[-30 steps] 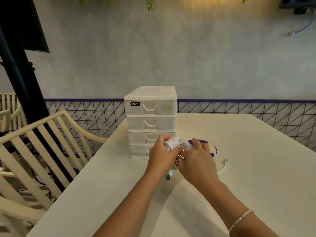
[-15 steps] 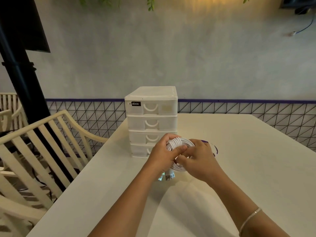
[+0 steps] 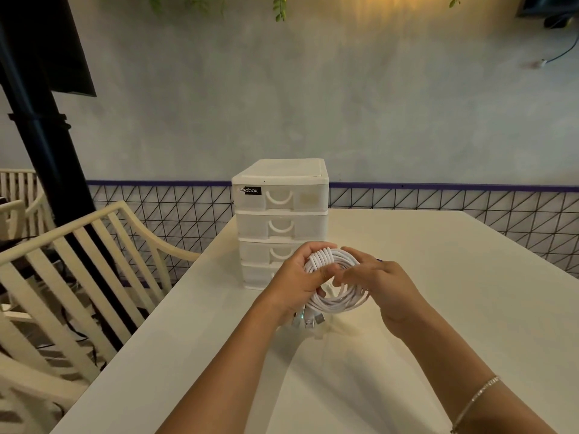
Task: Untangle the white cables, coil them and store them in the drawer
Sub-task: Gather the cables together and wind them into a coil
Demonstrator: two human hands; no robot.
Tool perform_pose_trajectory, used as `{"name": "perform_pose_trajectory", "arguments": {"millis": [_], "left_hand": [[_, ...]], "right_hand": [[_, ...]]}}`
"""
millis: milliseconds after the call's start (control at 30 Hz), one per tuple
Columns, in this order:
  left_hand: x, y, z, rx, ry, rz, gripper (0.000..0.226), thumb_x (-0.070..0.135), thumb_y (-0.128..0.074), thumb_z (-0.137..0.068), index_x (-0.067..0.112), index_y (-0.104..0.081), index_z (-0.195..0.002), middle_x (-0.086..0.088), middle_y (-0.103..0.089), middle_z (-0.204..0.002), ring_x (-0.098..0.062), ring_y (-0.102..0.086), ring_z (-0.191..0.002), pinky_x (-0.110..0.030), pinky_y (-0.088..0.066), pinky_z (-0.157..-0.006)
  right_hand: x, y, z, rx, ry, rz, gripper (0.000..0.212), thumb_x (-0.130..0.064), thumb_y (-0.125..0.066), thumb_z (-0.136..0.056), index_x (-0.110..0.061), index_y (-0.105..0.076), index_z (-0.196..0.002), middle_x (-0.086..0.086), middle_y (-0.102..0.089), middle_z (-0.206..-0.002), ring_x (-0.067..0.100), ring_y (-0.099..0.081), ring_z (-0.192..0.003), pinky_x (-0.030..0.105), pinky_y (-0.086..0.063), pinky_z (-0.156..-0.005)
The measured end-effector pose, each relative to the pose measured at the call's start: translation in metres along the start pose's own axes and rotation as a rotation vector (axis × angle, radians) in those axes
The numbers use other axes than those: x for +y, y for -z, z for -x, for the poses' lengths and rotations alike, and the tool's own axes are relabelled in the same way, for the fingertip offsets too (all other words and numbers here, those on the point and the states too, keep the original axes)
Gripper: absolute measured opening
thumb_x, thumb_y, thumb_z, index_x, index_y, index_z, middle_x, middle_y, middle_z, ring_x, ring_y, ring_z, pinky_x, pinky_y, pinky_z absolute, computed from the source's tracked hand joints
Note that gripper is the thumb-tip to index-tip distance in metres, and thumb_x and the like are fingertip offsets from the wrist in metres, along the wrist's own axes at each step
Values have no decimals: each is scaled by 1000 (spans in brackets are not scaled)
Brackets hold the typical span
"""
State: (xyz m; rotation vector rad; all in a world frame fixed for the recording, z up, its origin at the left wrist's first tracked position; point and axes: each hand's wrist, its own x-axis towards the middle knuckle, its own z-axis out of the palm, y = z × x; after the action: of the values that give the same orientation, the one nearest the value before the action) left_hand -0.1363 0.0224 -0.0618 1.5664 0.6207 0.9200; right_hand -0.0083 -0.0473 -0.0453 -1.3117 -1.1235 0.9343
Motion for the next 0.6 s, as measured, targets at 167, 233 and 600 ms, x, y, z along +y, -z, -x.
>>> {"name": "perform_pose_trajectory", "arguments": {"millis": [167, 233, 600], "left_hand": [[-1, 4, 0, 0, -58, -123, 35, 6, -71, -79, 35, -59, -96, 4, -58, -84, -11, -53, -68, -22, -50, -55], [-1, 4, -1, 39, -75, -222, 35, 9, -73, -77, 37, -59, -95, 6, -59, -83, -11, -54, -69, -23, -50, -57], [-12, 5, 0, 100, -16, -730, 39, 27, -75, -78, 27, -59, -113, 5, -61, -98, -17, -57, -90, -29, -47, -77]], "right_hand": [[3, 8, -3, 29, -40, -161, 33, -7, -59, -81, 8, -62, -110, 13, -64, -103, 20, -59, -92, 28, -43, -81], [4, 8, -3, 25, -35, -139, 30, -7, -56, -84, 15, -60, -103, 14, -61, -90, 21, -54, -84, 32, -40, -80], [-15, 32, -2, 202, 98, -87, 29, -31, -51, -92, -12, -67, -78, 12, -65, -80, 17, -54, -53, 29, -45, -57]]}}
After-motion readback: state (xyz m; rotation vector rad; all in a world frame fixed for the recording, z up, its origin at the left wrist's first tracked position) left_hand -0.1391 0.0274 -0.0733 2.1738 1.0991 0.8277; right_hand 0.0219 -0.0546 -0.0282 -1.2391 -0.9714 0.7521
